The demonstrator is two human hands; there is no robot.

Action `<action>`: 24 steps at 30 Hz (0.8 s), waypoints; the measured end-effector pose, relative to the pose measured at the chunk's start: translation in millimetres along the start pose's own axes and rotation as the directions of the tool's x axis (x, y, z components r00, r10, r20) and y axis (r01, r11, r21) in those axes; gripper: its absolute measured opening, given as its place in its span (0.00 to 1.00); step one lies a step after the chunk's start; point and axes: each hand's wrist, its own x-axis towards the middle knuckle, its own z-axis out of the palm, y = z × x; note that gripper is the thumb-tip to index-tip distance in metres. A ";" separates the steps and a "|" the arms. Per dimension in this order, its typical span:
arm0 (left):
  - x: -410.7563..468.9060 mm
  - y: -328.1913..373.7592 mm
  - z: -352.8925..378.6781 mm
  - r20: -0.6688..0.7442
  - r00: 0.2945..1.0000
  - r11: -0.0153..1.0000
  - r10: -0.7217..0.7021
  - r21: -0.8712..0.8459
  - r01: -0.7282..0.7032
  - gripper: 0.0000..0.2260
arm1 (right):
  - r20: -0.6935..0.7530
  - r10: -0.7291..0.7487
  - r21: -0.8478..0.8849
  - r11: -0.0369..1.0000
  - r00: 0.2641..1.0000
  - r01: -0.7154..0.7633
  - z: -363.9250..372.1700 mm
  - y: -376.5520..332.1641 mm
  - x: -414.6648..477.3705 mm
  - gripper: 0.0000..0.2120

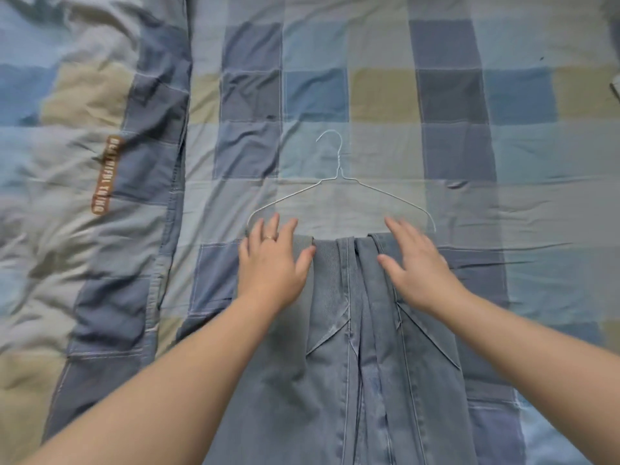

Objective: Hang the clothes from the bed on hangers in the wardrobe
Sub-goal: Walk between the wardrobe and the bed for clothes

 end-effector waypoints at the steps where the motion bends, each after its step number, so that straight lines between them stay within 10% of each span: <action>1: -13.5 2.9 -7.7 0.023 1.000 1.000 0.015 0.007 -0.016 0.29 | 0.012 0.017 -0.023 1.000 1.000 -0.017 -8.6 -7.3 -13.4 0.31; 12: -185.6 56.9 -200.4 0.077 0.995 0.995 0.062 -0.077 -0.056 0.31 | -0.034 -0.011 -0.166 0.986 0.999 0.005 -181.6 -135.2 -188.5 0.31; 24: -351.1 59.8 -331.1 -0.168 0.985 0.998 -0.031 -0.067 0.020 0.31 | -0.086 -0.373 -0.373 0.872 0.924 0.318 -250.1 -218.1 -349.5 0.32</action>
